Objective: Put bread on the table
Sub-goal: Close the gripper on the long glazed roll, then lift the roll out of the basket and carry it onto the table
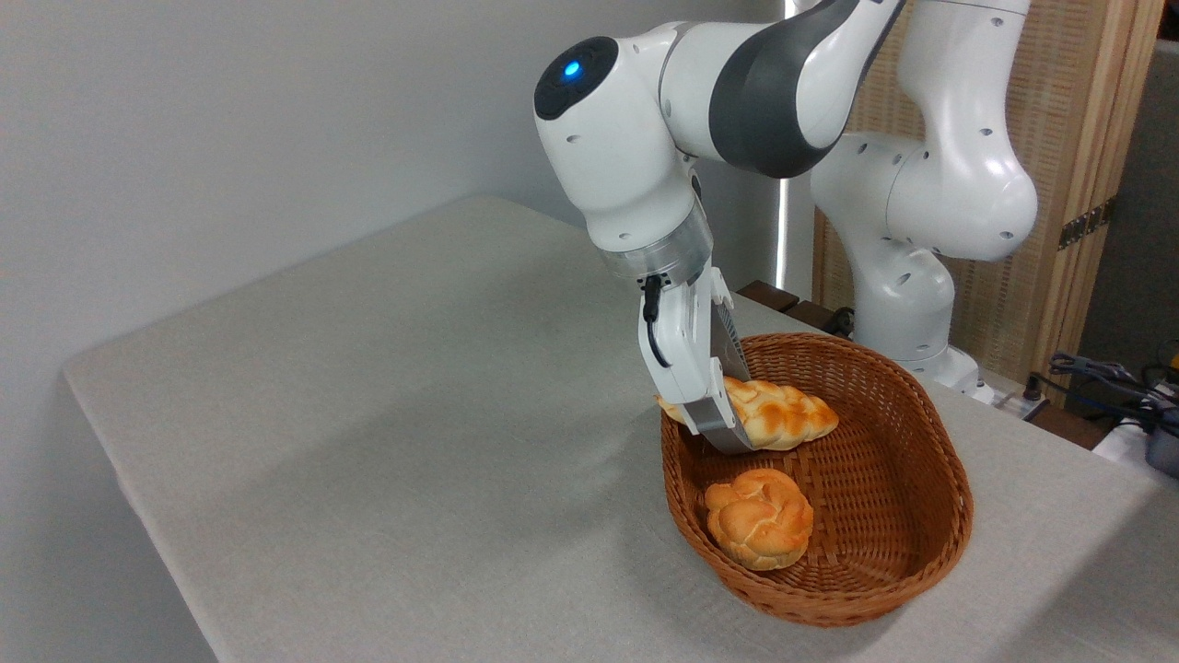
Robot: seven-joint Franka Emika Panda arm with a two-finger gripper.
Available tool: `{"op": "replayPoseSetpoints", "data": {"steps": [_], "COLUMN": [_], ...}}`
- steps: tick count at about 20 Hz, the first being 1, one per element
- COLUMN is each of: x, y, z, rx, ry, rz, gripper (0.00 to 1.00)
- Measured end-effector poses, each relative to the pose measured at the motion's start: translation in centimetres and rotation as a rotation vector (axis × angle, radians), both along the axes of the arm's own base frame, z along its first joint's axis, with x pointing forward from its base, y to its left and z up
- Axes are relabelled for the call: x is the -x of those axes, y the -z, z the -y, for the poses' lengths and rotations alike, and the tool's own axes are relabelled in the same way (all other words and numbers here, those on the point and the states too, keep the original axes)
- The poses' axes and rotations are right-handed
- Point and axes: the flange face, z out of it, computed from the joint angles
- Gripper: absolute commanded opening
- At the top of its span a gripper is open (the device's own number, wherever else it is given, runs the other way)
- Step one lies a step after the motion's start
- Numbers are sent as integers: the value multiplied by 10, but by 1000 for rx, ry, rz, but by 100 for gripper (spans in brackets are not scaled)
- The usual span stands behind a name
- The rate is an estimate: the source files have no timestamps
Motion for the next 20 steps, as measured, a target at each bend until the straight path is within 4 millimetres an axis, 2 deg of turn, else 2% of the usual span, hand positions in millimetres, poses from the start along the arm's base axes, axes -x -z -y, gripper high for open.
{"op": "replayPoseSetpoints", "data": {"steps": [17,20], "x": [1,-3], "y": [-1,-17], "z": [-1,-1], "rx": [-2,-3], "ry": [0,-4], "rz": [1,3], "gripper": [18,19]}}
